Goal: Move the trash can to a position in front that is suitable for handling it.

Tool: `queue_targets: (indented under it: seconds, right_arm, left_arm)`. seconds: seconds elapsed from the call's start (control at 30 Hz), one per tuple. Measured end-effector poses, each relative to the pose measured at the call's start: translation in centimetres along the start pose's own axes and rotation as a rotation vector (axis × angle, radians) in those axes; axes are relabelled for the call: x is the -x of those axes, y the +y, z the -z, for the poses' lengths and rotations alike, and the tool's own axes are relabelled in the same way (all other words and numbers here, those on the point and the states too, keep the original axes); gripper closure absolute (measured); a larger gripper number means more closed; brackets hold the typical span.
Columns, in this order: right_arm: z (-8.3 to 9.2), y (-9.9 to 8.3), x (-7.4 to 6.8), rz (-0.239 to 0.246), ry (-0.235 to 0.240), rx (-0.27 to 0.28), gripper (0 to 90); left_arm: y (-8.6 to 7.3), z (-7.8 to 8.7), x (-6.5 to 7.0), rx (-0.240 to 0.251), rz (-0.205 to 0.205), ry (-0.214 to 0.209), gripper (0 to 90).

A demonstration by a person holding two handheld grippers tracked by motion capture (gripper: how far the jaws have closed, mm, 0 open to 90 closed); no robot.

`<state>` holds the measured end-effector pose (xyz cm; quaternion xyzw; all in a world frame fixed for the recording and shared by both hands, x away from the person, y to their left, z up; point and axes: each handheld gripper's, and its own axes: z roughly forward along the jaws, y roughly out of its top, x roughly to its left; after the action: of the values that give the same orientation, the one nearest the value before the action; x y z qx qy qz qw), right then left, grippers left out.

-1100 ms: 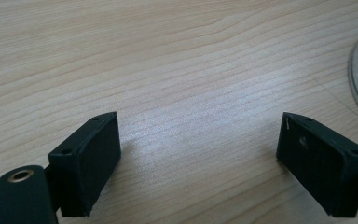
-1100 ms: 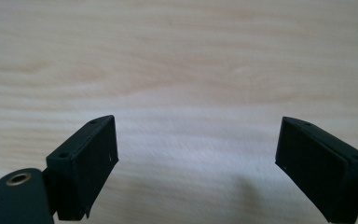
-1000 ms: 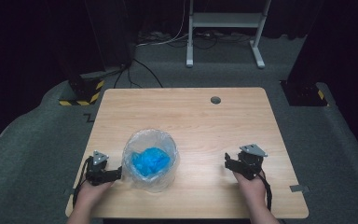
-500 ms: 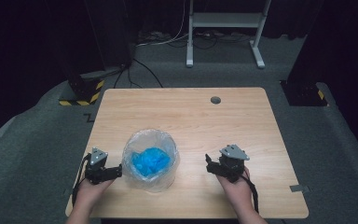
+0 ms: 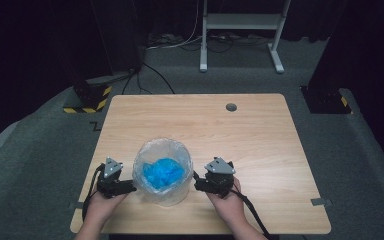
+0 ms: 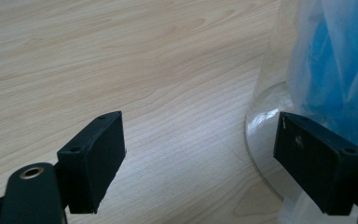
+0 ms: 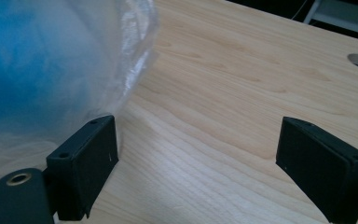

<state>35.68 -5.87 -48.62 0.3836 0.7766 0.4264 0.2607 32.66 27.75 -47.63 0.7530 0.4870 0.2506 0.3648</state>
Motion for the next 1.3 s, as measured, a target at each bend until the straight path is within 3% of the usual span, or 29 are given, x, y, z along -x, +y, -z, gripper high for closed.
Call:
queue_targets:
  seconds: [0.1, 0.3, 0.5, 0.6, 0.83, 1.1, 1.23, 1.3]
  right_arm:
    - [0.0, 0.0, -0.2, -0.011, 0.011, -0.005, 13.4]
    - [0.3, -0.1, 0.0, 0.008, -0.020, -0.012, 14.1]
    - [1.0, 0.0, 0.6, 0.014, -0.052, -0.006, 15.1]
    - [1.5, -0.1, 1.4, 0.007, -0.080, -0.025, 16.4]
    - [2.6, -0.7, 3.1, -0.004, -0.110, -0.032, 16.4]
    - [3.5, -1.6, 5.2, -0.040, -0.165, -0.045, 16.7]
    - [4.1, -2.1, 6.2, -0.061, -0.186, -0.053, 17.2]
    - [4.7, -2.4, 6.8, -0.075, -0.220, -0.051, 20.0]
  left_arm:
    - [0.0, 0.0, 0.3, 0.001, -0.007, -0.003, 17.2]
    - [0.5, -0.4, 0.9, -0.001, -0.002, 0.000, 19.5]
    - [1.0, -0.9, 1.7, 0.006, -0.032, -0.023, 20.9]
    - [1.2, -1.4, 2.6, 0.008, -0.053, -0.047, 21.0]
    - [2.2, -2.4, 4.1, 0.001, -0.087, -0.060, 21.0]
    - [3.9, -4.7, 6.2, -0.003, -0.086, -0.097, 21.0]
    - [4.7, -6.1, 7.4, -0.013, -0.105, -0.108, 20.7]
    - [5.3, -7.0, 8.2, -0.015, -0.111, -0.107, 20.6]
